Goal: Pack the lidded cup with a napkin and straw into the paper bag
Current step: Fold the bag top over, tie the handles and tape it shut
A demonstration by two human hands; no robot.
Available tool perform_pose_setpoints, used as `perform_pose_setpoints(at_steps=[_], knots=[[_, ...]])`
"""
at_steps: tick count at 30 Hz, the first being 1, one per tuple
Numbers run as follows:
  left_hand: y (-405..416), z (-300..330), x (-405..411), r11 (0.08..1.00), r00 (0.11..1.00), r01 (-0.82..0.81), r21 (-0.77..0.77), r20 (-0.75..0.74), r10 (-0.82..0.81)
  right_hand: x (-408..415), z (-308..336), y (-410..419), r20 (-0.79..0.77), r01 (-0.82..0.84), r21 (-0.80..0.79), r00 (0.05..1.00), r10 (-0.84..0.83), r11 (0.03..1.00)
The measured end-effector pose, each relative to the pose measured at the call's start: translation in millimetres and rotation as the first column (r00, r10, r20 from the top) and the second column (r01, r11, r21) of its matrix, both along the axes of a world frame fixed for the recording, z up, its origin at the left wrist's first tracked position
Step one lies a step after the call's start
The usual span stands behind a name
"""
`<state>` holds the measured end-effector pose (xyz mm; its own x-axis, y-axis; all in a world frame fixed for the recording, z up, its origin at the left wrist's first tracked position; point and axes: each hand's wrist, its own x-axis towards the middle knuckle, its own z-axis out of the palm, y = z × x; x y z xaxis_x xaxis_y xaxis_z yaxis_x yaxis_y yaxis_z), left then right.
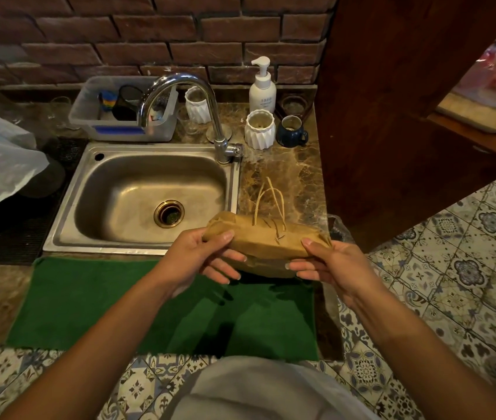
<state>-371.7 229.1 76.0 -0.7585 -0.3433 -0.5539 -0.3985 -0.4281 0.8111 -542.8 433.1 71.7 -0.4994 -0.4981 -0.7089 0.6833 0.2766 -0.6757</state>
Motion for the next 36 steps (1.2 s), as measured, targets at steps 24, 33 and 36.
perform_pose_setpoints(at_steps=[24, 33, 36], knots=[[-1.1, 30.6, -51.8, 0.891, 0.988, 0.042, -0.453, 0.153, 0.031, 65.5, 17.8, -12.5, 0.263, 0.137, -0.199, 0.961, -0.082, 0.970], [31.4, 3.3, -42.8, 0.879, 0.959, 0.220, -0.423, 0.260, -0.115, 85.0, -2.7, -22.2, 0.358, 0.047, -0.314, 0.931, 0.072, 0.948], [20.7, -6.6, -43.8, 0.830, 0.948, 0.275, -0.486, 0.283, -0.148, 83.1, -6.8, -25.1, 0.385, -0.027, -0.386, 0.904, 0.187, 0.922]])
